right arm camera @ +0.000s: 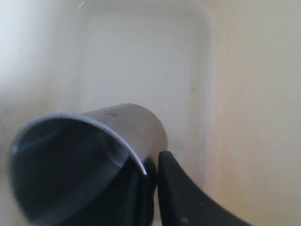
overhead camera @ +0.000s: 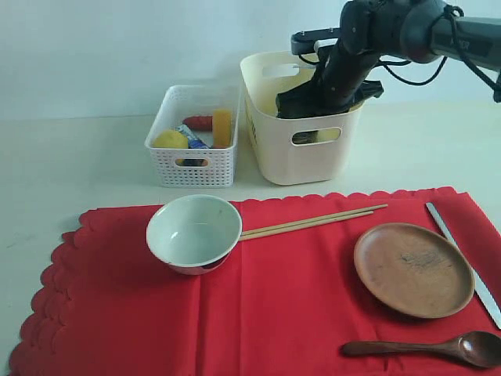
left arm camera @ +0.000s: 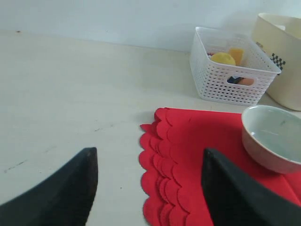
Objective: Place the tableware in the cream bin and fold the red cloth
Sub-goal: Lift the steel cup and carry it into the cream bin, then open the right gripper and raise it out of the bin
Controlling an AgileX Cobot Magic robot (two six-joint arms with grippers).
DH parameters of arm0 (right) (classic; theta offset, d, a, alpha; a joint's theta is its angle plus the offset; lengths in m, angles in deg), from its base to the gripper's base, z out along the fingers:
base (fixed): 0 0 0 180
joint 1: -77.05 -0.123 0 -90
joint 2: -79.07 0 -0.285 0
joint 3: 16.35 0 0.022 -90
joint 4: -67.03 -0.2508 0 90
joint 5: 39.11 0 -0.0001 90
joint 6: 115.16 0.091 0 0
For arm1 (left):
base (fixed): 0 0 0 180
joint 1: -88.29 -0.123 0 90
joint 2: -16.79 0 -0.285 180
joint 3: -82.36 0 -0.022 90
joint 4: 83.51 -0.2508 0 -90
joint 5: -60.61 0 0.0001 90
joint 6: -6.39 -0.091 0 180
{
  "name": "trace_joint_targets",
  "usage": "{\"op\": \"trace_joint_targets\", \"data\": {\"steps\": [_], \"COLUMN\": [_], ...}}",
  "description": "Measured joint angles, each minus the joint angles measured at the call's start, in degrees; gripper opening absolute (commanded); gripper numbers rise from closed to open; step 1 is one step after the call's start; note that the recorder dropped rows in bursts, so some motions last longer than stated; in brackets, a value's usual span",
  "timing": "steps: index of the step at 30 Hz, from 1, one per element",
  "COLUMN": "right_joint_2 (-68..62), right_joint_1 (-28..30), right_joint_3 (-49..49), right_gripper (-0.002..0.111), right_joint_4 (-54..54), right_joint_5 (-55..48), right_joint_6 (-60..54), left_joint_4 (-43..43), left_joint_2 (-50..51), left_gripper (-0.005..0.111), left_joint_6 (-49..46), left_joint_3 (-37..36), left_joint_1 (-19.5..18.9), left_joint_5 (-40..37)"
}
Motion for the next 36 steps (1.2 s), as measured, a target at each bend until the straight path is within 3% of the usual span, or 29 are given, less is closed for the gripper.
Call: {"op": "trace_joint_targets", "data": {"steps": [5,9,17,22,36], "right_joint_2": [0.11,1.65,11.39,20.95,68.54], "right_joint_1": [0.00,0.00,0.00,0.00,0.00], "right_joint_3": [0.09,0.09,0.09,-1.07,-35.79], "right_gripper": [0.056,0.064,0.062,0.047,0.045], "right_joint_4": [0.14,0.14,0.16,1.76,1.97], "right_joint_5": [0.86,0.66,-7.68,-16.63,-14.54], "right_joint_6": [-0.36,-0.51,-2.11,-2.39,1.05], "left_joint_4": [0.00,0.00,0.00,0.00,0.00], "left_joint_2": [0.00,0.00,0.00,0.00,0.00], "left_gripper": [0.062,0.062,0.062,0.062,0.062], "left_joint_6": [0.00,0.00,0.00,0.00,0.00], "left_joint_3": [0.00,0.00,0.00,0.00,0.00], "left_joint_1": [0.00,0.00,0.00,0.00,0.00], "left_joint_5": [0.00,0.00,0.00,0.00,0.00]}}
